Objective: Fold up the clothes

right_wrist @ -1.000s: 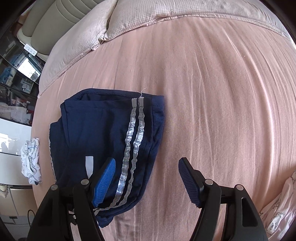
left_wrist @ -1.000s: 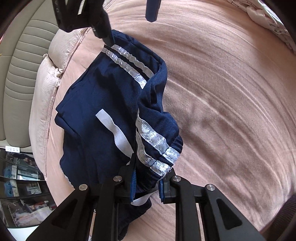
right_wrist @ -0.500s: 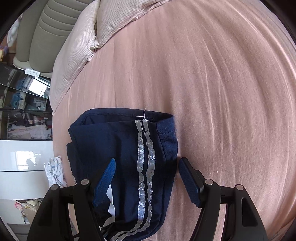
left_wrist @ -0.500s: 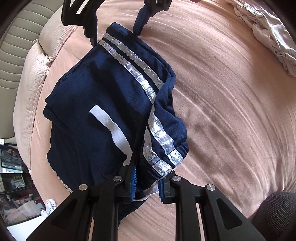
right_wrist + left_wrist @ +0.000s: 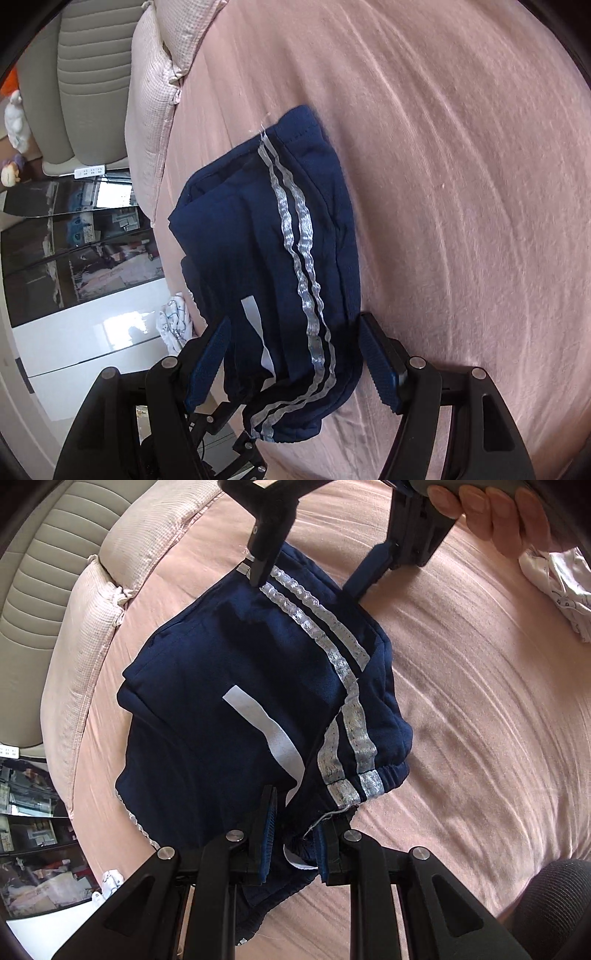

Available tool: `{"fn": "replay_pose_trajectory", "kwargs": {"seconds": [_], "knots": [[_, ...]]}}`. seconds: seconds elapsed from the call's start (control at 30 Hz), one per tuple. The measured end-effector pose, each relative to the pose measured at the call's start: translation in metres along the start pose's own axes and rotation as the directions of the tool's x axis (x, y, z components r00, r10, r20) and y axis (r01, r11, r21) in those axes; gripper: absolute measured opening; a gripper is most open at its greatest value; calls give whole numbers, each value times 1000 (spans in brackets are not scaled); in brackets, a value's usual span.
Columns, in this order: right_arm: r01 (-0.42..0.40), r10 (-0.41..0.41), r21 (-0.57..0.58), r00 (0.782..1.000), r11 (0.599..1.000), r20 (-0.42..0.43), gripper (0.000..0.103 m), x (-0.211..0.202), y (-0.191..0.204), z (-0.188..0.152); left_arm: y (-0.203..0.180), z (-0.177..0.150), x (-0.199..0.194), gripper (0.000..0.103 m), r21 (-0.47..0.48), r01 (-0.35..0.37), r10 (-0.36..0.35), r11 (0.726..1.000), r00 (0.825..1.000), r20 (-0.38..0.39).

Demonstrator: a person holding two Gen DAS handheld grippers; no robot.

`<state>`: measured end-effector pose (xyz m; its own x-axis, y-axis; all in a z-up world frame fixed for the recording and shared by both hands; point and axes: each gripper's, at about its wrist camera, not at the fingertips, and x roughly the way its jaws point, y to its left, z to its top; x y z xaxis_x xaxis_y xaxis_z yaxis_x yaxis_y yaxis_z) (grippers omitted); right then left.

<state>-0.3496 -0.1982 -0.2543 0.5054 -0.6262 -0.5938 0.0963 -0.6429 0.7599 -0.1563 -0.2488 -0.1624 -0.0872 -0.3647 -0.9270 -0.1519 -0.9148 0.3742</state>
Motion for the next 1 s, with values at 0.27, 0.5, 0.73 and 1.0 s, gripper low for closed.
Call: {"fn": "replay_pose_trajectory", "kwargs": {"seconds": [0.27,0.5,0.73,1.0], "knots": [[-67,67,60,998,996,-10,70,10,-7,2,-8,-6,-8,16,5,14,-14,1000,1000,-1],[-61,60,31,998,998,27,70,18,12,28,-17,-1,-16,17,10,14,-14,1000,1000,6],[16,-15,35,1000,999,-7,67,25,27,40,-29,2,-15,17,29,43,-44,999,999,13],[168,-169,30,986,985,16,17,18,34,55,-31,8,-8,17,29,30,-30,999,1000,-6]]}}
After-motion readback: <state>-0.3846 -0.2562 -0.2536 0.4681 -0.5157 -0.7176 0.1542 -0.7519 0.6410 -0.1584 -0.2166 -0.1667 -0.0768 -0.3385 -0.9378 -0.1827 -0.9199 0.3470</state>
